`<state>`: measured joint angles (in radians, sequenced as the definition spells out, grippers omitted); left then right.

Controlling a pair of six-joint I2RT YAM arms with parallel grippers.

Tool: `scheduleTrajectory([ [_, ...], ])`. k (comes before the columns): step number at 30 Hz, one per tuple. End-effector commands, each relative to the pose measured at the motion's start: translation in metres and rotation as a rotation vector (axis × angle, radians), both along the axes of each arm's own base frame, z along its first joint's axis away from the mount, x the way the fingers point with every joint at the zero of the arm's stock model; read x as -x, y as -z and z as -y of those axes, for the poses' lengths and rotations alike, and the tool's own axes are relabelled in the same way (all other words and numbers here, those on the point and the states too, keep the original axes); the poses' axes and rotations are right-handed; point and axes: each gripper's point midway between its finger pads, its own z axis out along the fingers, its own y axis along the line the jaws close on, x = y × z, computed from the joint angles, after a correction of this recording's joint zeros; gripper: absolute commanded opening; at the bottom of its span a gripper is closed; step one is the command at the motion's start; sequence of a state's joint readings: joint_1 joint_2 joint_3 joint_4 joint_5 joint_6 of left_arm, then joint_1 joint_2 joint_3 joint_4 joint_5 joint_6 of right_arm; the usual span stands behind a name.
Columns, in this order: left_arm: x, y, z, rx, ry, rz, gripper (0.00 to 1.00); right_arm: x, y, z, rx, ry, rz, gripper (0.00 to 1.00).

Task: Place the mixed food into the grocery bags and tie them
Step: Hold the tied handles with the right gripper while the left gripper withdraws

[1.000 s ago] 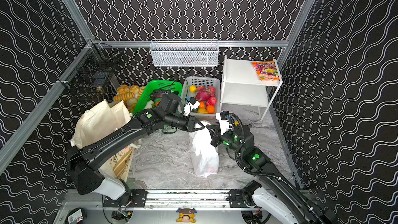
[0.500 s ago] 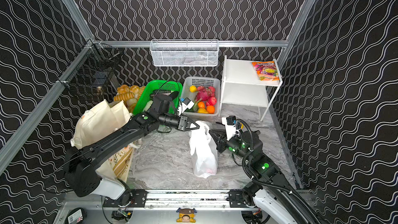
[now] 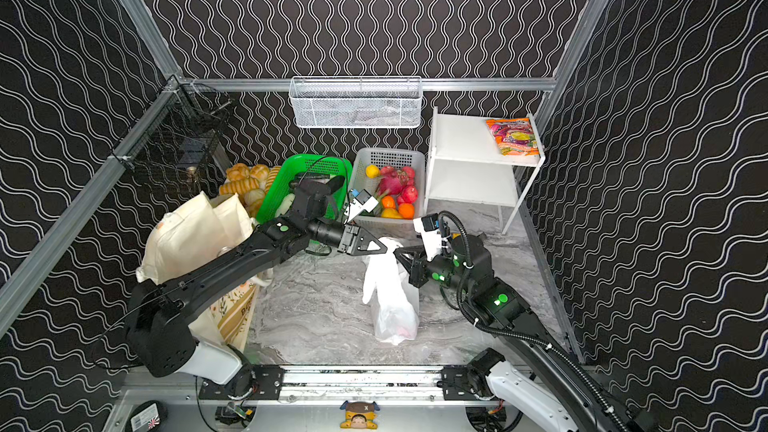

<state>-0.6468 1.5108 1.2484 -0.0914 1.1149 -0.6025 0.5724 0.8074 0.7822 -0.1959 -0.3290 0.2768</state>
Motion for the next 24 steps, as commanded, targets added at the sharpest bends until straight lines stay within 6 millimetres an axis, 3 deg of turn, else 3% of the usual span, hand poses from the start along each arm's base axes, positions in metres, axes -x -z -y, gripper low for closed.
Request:
scheduleTrajectory([
  [1,0.007,-0.011,0.0,0.059,0.061,0.019,0.0,-0.01,0.004,0.013,0.039,0.045,0.014,0.25],
  [5,0.011,-0.013,-0.001,0.084,0.082,0.016,0.0,-0.025,0.008,0.033,0.017,0.103,-0.011,0.27],
  [11,0.008,-0.012,0.0,0.087,0.07,0.03,0.0,-0.004,-0.007,0.006,-0.076,-0.145,-0.032,0.22],
  [12,0.008,-0.015,0.0,0.105,0.07,0.037,0.0,-0.006,-0.006,0.01,-0.059,-0.115,-0.041,0.23],
  [15,0.003,-0.018,0.0,0.133,0.041,0.035,0.0,-0.019,-0.003,0.045,0.02,0.126,-0.009,0.24],
  [18,-0.001,-0.02,-0.002,0.142,0.007,0.058,0.0,-0.002,-0.02,0.053,-0.064,0.139,0.126,0.26],
  [21,-0.009,-0.013,-0.004,0.095,-0.058,0.096,0.0,0.031,-0.036,0.035,-0.152,-0.052,0.202,0.26],
  [24,-0.016,-0.01,-0.007,0.07,-0.124,0.144,0.0,0.047,-0.038,0.021,-0.199,-0.179,0.122,0.26],
])
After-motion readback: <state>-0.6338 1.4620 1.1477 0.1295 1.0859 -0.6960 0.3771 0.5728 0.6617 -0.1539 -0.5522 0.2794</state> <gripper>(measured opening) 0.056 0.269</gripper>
